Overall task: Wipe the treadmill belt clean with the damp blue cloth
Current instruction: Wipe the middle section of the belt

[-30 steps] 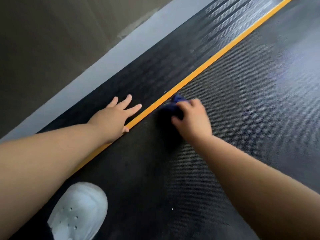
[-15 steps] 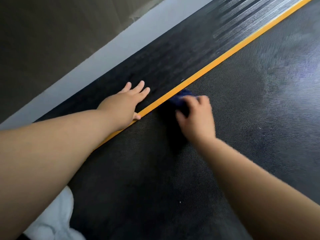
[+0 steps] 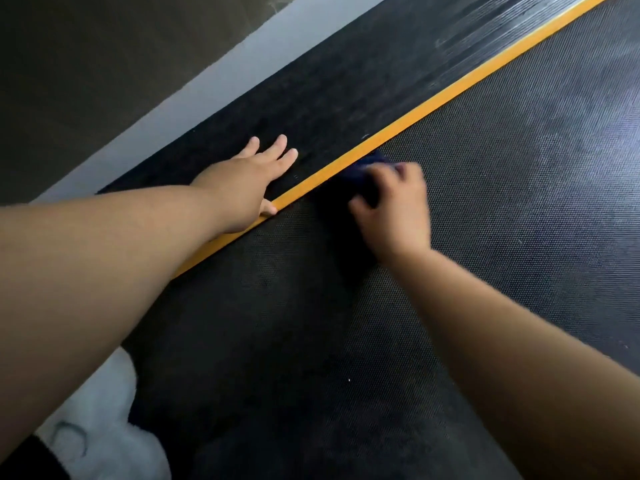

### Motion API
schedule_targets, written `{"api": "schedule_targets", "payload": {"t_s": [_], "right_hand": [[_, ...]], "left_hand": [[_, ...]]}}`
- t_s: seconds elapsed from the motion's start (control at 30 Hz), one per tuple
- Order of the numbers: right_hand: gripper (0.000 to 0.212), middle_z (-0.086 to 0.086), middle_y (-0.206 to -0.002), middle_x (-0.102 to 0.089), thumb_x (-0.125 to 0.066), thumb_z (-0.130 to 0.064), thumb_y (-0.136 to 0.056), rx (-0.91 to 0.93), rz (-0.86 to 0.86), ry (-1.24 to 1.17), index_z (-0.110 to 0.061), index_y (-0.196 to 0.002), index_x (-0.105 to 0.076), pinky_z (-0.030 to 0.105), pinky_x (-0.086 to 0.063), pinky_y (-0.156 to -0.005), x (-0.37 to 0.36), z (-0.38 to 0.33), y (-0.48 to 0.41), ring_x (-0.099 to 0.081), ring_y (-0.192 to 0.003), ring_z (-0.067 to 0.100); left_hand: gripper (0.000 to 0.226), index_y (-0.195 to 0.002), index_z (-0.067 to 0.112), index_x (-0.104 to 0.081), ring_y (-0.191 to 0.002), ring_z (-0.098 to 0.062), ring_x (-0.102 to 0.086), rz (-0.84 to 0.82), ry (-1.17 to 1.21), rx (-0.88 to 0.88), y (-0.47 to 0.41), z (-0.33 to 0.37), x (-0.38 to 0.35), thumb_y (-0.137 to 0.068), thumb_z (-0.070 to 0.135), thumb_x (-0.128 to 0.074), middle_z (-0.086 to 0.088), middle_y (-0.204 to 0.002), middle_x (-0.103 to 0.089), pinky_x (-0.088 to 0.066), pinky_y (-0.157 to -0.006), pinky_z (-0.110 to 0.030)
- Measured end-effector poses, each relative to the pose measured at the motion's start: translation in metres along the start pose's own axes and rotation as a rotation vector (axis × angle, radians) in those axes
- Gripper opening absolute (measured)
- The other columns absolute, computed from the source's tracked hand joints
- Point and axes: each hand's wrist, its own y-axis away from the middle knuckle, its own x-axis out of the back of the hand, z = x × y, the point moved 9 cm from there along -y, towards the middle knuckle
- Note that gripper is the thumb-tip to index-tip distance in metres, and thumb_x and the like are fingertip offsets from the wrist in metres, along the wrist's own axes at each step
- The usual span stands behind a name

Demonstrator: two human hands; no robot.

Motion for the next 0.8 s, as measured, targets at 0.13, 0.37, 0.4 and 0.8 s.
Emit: {"api": "schedule_targets", "payload": {"t_s": [0.13, 0.37, 0.4, 0.8], "right_hand": [[0.041, 0.016, -0.120, -0.045, -0.063, -0.030, -0.077, -0.279, 0.193, 0.017, -0.013, -0.115, -0.060, 0.030, -0.036, -0.095, 0.041, 0.054, -0.024, -0.047, -0.111, 0.033], [0.041, 0.016, -0.113, -0.050, -0.064, -0.023, -0.078, 0.443, -0.488, 0.009, -0.013, -0.118, -0.061, 0.044, -0.048, -0.085, -0.081, -0.090, 0.076, -0.049, -0.102, 0.036], [0.043, 0.016, -0.114, -0.050, -0.064, -0.025, -0.079, 0.469, -0.491, 0.033, -0.015, -0.120, -0.060, 0.043, -0.047, -0.085, -0.076, -0.088, 0.073, -0.049, -0.102, 0.036], [0.042, 0.013, -0.116, -0.047, -0.063, -0.029, -0.077, 0.097, -0.191, 0.126, -0.019, -0.118, -0.059, 0.039, -0.048, -0.087, -0.021, -0.024, 0.017, -0.048, -0.107, 0.033]], "left_hand": [[0.086, -0.151, 0.031, 0.002, -0.146, -0.020, 0.007, -0.015, -0.006, 0.003, 0.001, 0.000, 0.002, -0.092, 0.025, -0.060, 0.013, -0.157, 0.015, -0.031, -0.107, -0.045], [0.083, -0.151, 0.031, 0.001, -0.146, -0.020, 0.007, -0.016, -0.027, 0.003, 0.001, 0.001, 0.001, -0.093, 0.026, -0.058, 0.013, -0.158, 0.014, -0.025, -0.111, -0.046], [0.083, -0.151, 0.031, 0.001, -0.146, -0.020, 0.007, -0.018, -0.028, 0.003, 0.001, 0.002, 0.002, -0.093, 0.025, -0.058, 0.012, -0.158, 0.014, -0.024, -0.111, -0.046], [0.087, -0.151, 0.029, 0.004, -0.146, -0.022, 0.005, -0.032, -0.073, -0.016, 0.001, 0.004, 0.004, -0.091, 0.029, -0.059, 0.011, -0.158, 0.014, -0.033, -0.106, -0.044]]}}
